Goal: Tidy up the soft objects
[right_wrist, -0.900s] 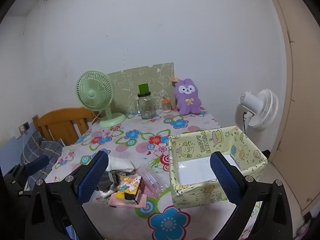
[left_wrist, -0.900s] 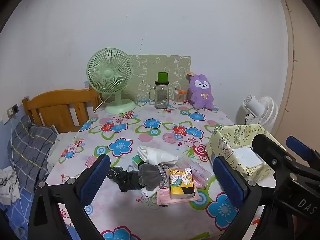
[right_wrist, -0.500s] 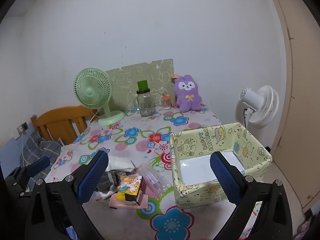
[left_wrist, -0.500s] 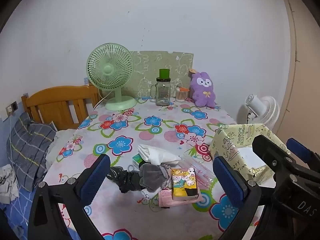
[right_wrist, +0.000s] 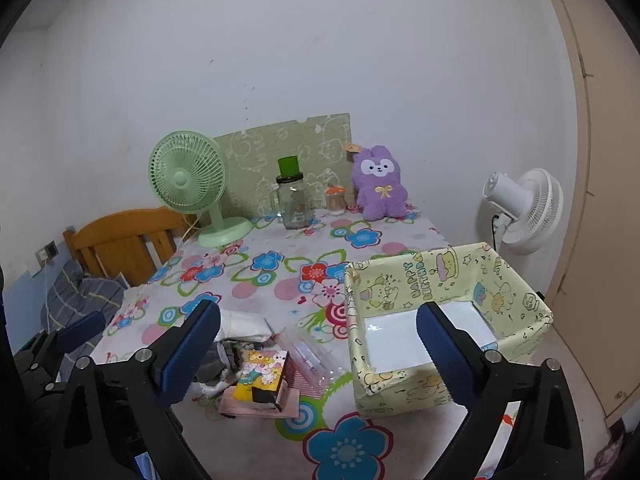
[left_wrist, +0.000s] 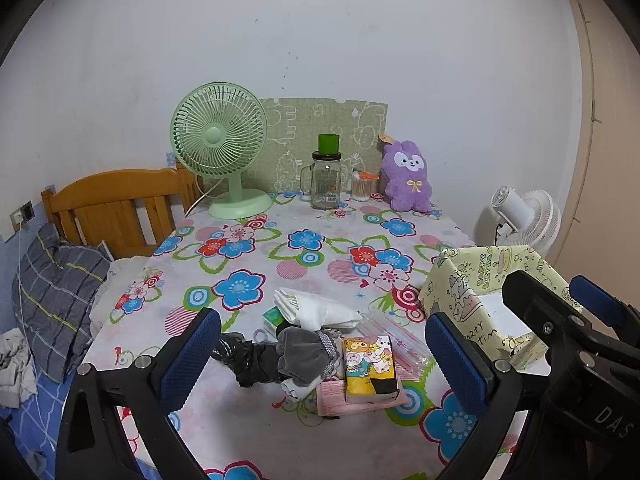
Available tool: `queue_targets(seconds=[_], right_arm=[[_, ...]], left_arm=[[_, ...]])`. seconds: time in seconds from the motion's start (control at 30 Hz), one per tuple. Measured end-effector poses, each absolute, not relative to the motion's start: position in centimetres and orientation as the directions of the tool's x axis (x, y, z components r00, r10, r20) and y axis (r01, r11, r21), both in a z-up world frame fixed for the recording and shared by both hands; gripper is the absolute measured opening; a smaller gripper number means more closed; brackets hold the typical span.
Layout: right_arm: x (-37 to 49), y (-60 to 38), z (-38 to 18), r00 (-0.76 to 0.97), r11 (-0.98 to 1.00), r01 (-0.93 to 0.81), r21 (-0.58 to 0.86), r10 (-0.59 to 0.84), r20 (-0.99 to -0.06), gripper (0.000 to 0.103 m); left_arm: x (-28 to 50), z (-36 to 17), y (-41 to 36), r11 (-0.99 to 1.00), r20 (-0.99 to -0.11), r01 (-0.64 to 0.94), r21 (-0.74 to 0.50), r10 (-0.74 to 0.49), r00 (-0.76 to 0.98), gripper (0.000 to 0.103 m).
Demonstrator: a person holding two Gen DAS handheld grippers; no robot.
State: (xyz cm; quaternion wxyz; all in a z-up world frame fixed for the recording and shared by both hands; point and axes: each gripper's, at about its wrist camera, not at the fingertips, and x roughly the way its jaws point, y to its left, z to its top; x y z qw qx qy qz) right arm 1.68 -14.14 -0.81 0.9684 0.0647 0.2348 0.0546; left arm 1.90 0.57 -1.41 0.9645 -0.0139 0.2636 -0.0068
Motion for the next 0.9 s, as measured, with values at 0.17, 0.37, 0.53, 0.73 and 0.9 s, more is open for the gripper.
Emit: queue_targets(seconds=[0.17, 0.37, 0.53, 0.73, 0.9], right_arm=[[1.63, -14.17, -0.87, 0.885, 0.986, -0.073, 0.15, 0.134, -0.447, 0.098], [1.51, -14.28, -0.89, 0.886, 0.987, -0.058, 0.15, 0.12, -0.447, 0.098], [1.52, -14.3, -0.78, 0.884, 0.988, -0.055, 0.147, 0.117, -0.453, 0.098], [1.53, -14.33, -0.8, 0.883, 0.987, -0.055, 0.148, 0.117, -0.454, 0.098], [1.52, -14.33, -0.79, 0.883, 0.987, -0.055, 0.148, 0.117, -0.454, 0.098]], left_arm=[[2.0, -1.39, 0.53, 1.0, -0.51, 0.008, -0.03, -0.022, 0.86, 0.101], [2.11, -1.7, 0.06, 1.0, -0.509, 0.012, -0.025, -0.023, 0.86, 0.101], [2.05, -1.67, 0.05, 1.0, -0.509, 0.012, -0.026, -0.024, 0.86, 0.1], [2.08, -1.69, -0.08, 1.0, -0.51, 0.012, -0.026, -0.023, 0.86, 0.1], [2.11, -1.72, -0.14, 1.0, -0.509, 0.012, -0.026, -0.024, 0.86, 0.1]])
